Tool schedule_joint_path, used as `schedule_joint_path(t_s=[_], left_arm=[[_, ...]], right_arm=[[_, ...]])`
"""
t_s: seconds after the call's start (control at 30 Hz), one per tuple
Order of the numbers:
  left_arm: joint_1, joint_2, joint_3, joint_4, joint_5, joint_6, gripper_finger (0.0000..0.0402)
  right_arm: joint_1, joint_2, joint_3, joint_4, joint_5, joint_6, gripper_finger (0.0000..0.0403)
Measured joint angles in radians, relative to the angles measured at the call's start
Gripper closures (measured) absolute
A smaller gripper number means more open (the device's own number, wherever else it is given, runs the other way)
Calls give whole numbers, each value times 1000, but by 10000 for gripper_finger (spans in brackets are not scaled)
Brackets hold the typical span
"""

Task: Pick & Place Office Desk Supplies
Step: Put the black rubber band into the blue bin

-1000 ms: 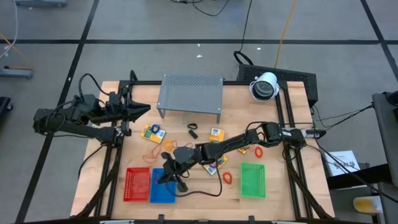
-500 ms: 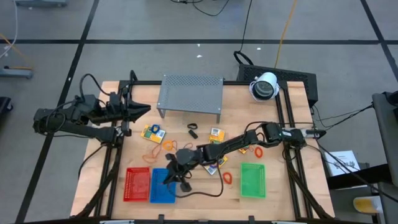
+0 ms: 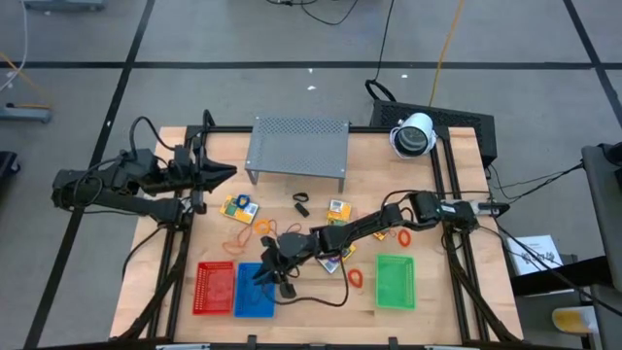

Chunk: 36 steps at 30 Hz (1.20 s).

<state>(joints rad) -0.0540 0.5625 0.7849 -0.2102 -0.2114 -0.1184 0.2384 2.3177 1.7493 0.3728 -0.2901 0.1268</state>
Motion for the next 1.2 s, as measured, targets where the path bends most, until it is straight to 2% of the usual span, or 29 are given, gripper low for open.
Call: schedule_joint_path(t_s=[0.23, 0.37, 0.5, 0.6, 0.7, 0.77, 0.87, 0.93, 1.07, 1.2], left_arm=[[0, 1, 0, -27, 0, -23, 360], [0, 7, 0, -90, 1, -61, 360], [0, 13, 0, -144, 0, -127, 360], [0, 14, 0, -187, 1, -197, 360], [0, 29, 0, -283, 0, -276, 360], [0, 48, 5, -371, 3, -328, 360], [0, 89, 30, -472, 37, -380, 360], [0, 124, 52, -511, 66, -403, 360], [-5, 204, 106, -514, 113, -436, 360], [-27, 316, 160, -527, 125, -511, 360]], right_arm=[[18, -4, 0, 9, 0, 5, 256], [20, -50, -2, -48, 0, -4, 244], [19, -112, -1, -193, 6, -70, 245], [20, -160, -1, -312, 113, -107, 250], [19, -222, -13, -401, 293, -155, 251], [19, -280, -67, -409, 415, -181, 251], [13, -384, -188, -374, 505, -195, 249], [4, -463, -281, -321, 527, -187, 250], [-3, -642, -468, -232, 579, -166, 254], [3, -819, -640, -140, 724, -199, 254]])
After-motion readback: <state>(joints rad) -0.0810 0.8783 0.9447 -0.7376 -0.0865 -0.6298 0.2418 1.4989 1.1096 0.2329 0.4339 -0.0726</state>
